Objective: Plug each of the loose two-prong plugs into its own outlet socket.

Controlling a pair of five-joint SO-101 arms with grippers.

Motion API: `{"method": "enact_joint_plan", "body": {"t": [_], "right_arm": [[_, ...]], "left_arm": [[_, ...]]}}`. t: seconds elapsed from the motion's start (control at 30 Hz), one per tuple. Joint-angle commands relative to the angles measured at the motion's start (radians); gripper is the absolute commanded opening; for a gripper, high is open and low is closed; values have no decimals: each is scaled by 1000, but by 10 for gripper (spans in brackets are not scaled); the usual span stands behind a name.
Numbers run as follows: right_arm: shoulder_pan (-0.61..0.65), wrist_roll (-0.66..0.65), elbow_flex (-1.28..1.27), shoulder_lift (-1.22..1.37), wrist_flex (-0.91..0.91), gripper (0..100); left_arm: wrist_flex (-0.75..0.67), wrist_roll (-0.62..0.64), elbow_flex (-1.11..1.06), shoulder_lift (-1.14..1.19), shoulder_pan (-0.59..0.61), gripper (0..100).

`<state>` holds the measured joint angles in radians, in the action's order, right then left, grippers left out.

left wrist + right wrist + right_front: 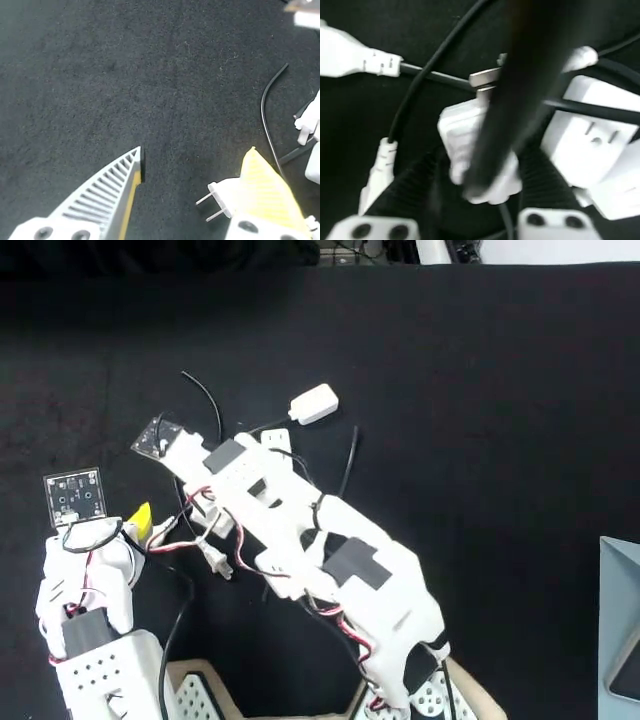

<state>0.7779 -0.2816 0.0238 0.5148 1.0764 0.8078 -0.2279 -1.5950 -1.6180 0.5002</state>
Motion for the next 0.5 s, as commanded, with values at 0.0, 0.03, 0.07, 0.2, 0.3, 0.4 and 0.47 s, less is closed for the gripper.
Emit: {"method": "enact_joint_plan", "body": {"t": [0.0, 0.03, 0.07, 0.2, 0.3, 0.4, 0.47], "right_arm": [[5, 2, 42, -44, 14, 10], [0, 2, 42, -68, 37, 22], [-9, 2, 48, -96, 68, 15], [-51, -3, 93, -228, 183, 12], [-98, -6, 124, -329, 256, 12], [-161, -20, 137, -404, 287, 12], [-213, -74, 142, -432, 287, 12]], "left_arm": [[-9, 3, 12, -9, 2, 314], [-9, 3, 12, -9, 2, 314], [-9, 3, 12, -9, 2, 314], [-9, 3, 12, -9, 2, 314], [-9, 3, 12, -9, 2, 314], [-9, 3, 12, -9, 2, 314], [-9, 3, 12, -9, 2, 314]]}}
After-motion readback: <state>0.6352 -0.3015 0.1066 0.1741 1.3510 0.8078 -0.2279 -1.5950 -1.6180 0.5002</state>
